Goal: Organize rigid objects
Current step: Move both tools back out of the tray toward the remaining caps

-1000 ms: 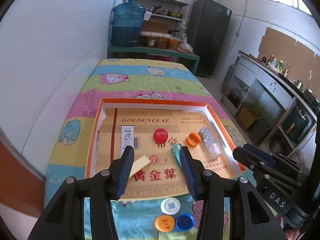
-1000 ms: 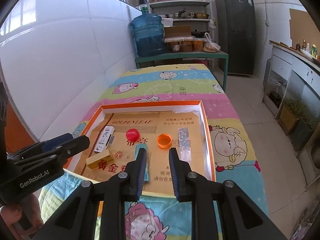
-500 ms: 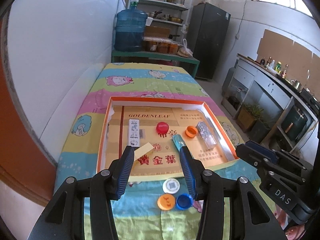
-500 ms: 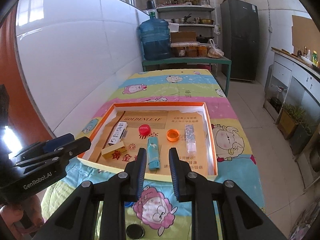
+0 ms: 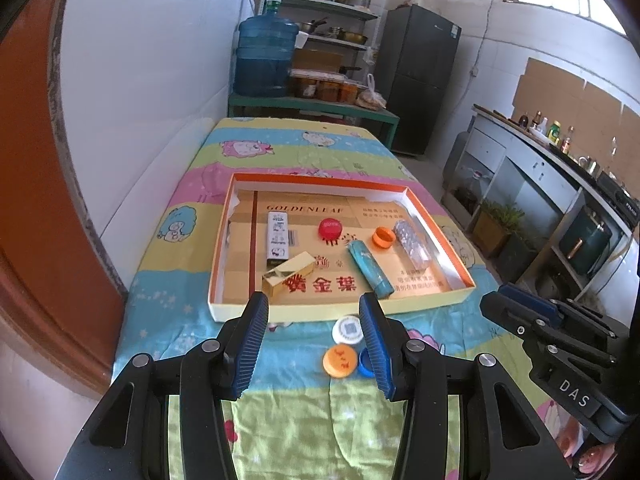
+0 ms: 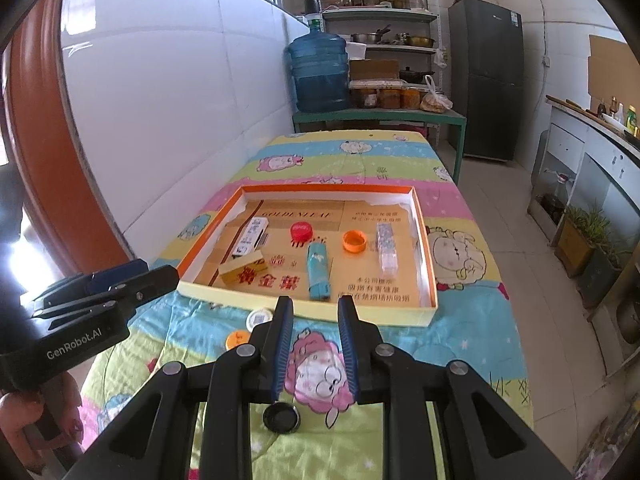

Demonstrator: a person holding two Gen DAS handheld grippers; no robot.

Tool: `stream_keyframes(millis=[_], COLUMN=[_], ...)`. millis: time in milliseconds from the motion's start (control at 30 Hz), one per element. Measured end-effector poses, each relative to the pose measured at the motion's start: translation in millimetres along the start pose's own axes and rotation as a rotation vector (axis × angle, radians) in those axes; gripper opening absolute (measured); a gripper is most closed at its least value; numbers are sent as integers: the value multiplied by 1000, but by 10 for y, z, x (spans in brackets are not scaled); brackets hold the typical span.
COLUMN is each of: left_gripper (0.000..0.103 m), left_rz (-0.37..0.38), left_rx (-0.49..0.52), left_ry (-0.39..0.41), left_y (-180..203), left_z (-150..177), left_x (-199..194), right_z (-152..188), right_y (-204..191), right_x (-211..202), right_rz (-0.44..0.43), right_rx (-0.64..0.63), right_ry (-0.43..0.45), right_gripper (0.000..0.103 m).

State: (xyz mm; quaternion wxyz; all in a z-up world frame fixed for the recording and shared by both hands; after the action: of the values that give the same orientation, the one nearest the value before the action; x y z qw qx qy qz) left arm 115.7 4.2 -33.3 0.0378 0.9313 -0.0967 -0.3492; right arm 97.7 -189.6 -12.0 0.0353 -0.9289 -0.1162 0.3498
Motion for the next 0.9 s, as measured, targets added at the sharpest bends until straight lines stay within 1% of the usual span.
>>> stream_keyframes(millis=[100, 167, 200, 233, 467, 600, 700, 900], left_gripper=[49, 49, 49, 49, 49, 49, 49, 49], left_rz=[8, 14, 18, 20, 30, 35, 34, 33], left_rx=[2, 2, 2, 2, 18, 10, 4, 1], left_ry=[2, 3, 6, 8, -2, -10, -22, -36], left_y=[0, 0, 0, 5, 24, 1, -23, -47], left_z=[62, 114, 142, 164, 384, 492, 555, 623], left_x=[-35, -56, -69, -75, -63, -40, -5, 47], right_z=[72, 125, 163, 188, 437, 623, 762, 848], right_y=[-14, -21, -28, -32, -93, -151, -205, -232], right_x=[-24, -33, -40, -45, -3, 75, 164, 279], right_rz=[-8, -13, -16, -18, -40, -56, -50, -47], right_rx=[-4, -5, -7, -8, -25, -50, -77, -88], right_ry=[-8, -15, -19, -20, -55, -84, -106, -128], right_gripper=[23, 29, 36, 39, 39, 39, 39, 39])
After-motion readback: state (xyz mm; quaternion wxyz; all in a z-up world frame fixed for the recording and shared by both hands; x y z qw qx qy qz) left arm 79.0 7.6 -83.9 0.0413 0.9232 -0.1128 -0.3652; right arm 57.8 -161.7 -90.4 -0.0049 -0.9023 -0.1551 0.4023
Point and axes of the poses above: each gripper's, at about its wrist camera, not at the fingertips, and x roughly the way its jaws point, y to its right, z to its underside, the point moved 3 cm from there along x, roughly the way its jaws point, and after that the axes turned 3 degrees about x, right-handed, at the moved point
